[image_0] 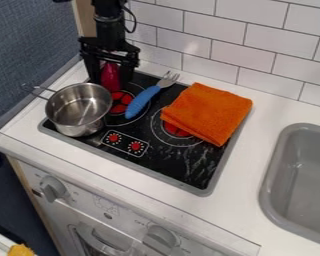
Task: Move the red object into the silver saucepan
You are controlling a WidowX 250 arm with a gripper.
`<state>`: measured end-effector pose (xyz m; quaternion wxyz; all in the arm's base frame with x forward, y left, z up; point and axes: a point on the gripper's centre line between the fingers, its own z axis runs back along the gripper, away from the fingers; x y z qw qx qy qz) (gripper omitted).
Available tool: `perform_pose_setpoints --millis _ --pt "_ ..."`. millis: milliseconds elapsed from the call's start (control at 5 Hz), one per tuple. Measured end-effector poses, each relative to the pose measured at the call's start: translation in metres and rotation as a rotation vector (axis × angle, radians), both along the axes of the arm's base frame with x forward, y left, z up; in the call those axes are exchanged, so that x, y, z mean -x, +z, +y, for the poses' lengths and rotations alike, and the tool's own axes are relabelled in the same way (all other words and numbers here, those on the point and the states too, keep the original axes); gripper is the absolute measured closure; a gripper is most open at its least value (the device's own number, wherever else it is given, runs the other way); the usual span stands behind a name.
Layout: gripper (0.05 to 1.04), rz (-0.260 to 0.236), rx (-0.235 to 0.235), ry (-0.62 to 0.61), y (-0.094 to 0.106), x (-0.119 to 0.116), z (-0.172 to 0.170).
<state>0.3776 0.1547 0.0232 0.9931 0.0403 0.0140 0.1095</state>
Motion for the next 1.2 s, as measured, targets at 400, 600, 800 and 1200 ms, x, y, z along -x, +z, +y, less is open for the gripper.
perform_pose_setpoints --millis 400,600,800,1200 --pt "0.341 -0.031 0.023 -0.037 -0.001 -0.013 -0.002" --pt "0.347 -0.046 0.046 -0.064 0.010 -0.012 -0.008" --pt "0.348 -0.136 0.054 -0.086 0.060 -0.009 -0.013" --pt "0.348 -0.122 0.092 -0.075 0.067 0.056 -0.019"
